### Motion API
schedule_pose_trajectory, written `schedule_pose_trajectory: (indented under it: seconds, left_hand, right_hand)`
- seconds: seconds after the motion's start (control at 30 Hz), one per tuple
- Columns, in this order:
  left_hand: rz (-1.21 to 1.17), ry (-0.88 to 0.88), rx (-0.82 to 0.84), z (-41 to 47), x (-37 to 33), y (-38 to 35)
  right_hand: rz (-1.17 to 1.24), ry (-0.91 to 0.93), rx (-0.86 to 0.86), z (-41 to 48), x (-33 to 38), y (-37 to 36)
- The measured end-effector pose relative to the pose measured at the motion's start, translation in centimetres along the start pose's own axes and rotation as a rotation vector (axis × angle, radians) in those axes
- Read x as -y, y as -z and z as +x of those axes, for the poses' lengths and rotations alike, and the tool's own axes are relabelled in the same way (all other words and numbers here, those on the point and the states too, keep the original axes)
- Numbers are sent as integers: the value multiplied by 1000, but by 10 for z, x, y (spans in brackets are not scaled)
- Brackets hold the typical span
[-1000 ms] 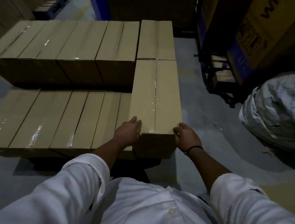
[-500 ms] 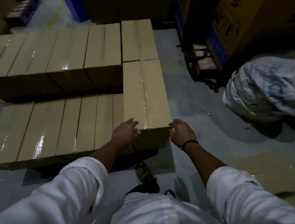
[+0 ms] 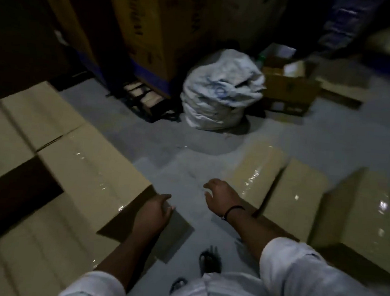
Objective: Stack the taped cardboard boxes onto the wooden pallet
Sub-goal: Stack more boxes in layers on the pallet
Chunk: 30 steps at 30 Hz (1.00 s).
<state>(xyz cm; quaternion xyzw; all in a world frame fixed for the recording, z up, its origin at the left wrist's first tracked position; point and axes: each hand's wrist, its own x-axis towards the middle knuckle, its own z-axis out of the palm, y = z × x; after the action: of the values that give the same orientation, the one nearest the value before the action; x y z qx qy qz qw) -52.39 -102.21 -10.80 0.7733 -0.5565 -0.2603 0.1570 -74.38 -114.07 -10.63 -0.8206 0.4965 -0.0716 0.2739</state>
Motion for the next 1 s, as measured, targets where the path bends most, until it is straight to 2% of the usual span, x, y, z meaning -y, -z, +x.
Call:
schedule_pose_trajectory:
  seconds: [0.2,0.47,0.67,1.0]
  left_hand:
    - [19,-278,141,10,-41,-35]
    - [42,-415,262,30,-96,-69]
    - [112,-419,313,80,-137,-96]
    - [217,-334,381,180,-223,-139]
  right_hand:
    - [47,-283,-148,-73,-47,1]
    - [109,-498,-292,-126,-103,13]
    - [160,-569,-309,-106,-150,29]
    - [291,-633,-164,-23,-268,66]
